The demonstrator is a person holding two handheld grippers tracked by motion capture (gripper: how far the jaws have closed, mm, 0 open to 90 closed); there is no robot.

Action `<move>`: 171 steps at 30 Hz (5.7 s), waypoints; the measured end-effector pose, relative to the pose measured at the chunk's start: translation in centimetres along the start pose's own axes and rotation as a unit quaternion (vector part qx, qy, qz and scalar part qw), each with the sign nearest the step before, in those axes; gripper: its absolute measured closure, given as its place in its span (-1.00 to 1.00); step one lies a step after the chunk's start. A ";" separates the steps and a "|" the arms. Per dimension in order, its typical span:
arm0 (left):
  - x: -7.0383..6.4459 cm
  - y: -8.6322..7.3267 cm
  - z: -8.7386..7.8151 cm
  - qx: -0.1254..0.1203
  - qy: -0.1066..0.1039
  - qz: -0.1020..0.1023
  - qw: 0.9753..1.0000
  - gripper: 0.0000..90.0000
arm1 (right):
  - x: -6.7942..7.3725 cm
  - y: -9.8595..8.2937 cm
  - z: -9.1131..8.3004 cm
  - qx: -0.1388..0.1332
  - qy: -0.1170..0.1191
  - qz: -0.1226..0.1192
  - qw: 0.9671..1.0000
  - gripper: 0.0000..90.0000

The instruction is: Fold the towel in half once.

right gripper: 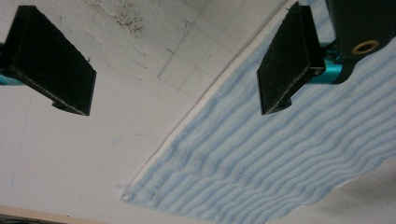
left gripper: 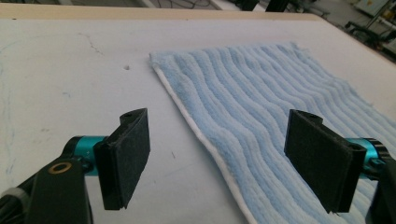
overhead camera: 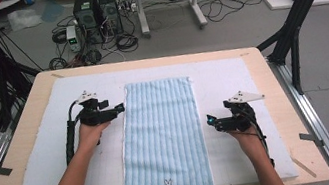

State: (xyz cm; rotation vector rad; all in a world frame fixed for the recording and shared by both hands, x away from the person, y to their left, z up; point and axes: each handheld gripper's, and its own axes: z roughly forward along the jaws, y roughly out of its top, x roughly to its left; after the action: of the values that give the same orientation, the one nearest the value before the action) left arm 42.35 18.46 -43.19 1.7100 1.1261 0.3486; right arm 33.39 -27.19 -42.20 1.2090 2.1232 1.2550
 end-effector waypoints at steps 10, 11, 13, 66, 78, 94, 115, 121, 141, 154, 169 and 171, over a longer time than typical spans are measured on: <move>-0.4 -0.3 2.9 0.052 0.029 0.024 0.998 -0.24 | -0.2 -0.1 0.0 0.001 -0.001 0.009 1.000 -0.76; -0.5 -0.4 3.1 0.060 0.027 0.030 0.997 -0.18 | -0.2 -0.1 0.0 0.001 -0.002 0.008 1.000 -0.76; -0.6 -0.7 3.4 0.073 0.022 0.038 0.996 -0.06 | -0.1 -0.1 0.0 0.005 0.000 0.010 1.000 -0.76; -0.5 -0.6 3.2 0.068 0.000 0.045 0.997 0.94 | 0.5 5.0 12.2 0.110 -0.028 -0.037 0.993 0.90; 0.2 0.6 2.4 0.016 -0.026 0.002 1.000 0.94 | -0.4 5.6 12.0 0.066 -0.025 0.013 0.997 0.91; -2.6 -0.3 -1.7 -0.002 -0.073 0.031 0.997 0.94 | 1.7 4.6 7.1 0.035 0.038 -0.004 0.999 0.91; -5.0 -4.9 -5.5 0.021 -0.107 0.048 0.993 0.94 | 4.1 0.5 2.0 0.039 0.091 -0.005 0.995 0.91; -5.2 -5.8 -6.4 0.032 -0.114 0.048 0.992 0.93 | 5.1 -1.0 0.9 0.062 0.100 -0.017 0.993 0.91; -3.4 -3.4 -4.3 0.012 -0.067 0.013 0.998 0.09 | 2.8 0.8 1.6 0.036 0.040 0.018 0.998 0.22; -4.2 -3.3 0.3 0.098 -0.006 0.073 0.992 0.59 | 2.7 1.7 7.2 0.109 0.024 -0.006 0.994 0.59; -4.4 -2.1 -2.0 0.044 -0.035 0.064 0.996 0.95 | 2.7 2.4 5.7 0.063 0.045 -0.004 0.997 0.87; -4.5 -1.9 -2.6 0.035 -0.046 0.058 0.997 0.95 | 2.9 2.6 5.1 0.051 0.050 -0.006 0.997 0.87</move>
State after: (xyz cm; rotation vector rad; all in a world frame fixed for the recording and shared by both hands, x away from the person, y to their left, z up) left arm 37.24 16.41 -42.43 1.8399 0.9845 0.3029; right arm 36.52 -21.58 -42.37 1.1965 2.2872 1.2395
